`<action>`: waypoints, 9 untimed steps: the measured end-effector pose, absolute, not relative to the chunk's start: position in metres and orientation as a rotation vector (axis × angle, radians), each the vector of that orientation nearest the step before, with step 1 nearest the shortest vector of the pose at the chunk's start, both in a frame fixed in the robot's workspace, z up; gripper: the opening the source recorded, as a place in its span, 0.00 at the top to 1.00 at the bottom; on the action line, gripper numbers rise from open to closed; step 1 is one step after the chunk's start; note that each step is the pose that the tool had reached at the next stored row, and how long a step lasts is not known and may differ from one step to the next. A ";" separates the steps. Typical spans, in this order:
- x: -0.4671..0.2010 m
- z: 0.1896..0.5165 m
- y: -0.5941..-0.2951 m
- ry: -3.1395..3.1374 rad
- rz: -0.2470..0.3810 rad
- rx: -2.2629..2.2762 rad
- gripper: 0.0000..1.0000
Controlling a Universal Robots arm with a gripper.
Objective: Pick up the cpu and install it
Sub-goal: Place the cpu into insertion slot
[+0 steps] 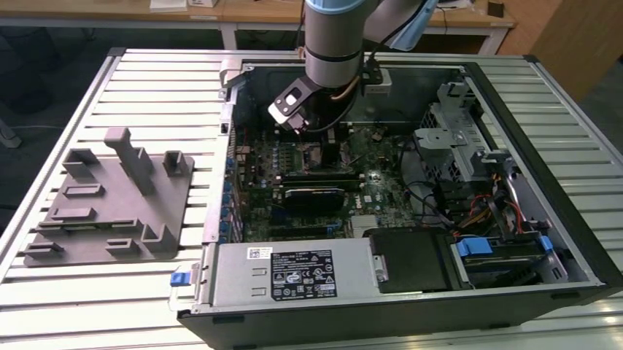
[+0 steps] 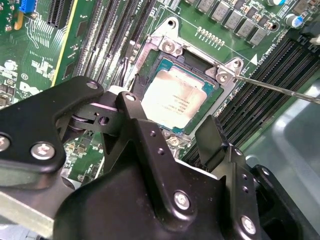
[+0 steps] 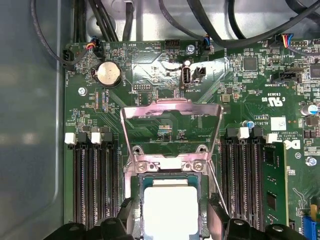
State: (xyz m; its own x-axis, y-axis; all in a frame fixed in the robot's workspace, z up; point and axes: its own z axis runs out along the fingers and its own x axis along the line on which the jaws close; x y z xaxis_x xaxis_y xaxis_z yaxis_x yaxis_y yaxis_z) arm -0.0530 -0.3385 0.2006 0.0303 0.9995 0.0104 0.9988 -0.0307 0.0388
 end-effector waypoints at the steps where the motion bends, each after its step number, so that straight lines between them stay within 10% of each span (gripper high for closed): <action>1: -0.053 0.201 -0.339 2.173 0.053 2.240 0.33; 9: -0.053 0.201 -0.339 2.173 0.053 2.240 0.52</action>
State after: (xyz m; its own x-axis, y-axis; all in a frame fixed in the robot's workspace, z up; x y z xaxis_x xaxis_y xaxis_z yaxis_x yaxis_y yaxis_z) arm -0.0530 -0.3385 0.2008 0.0303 0.9995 0.0101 0.9988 -0.0306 0.0387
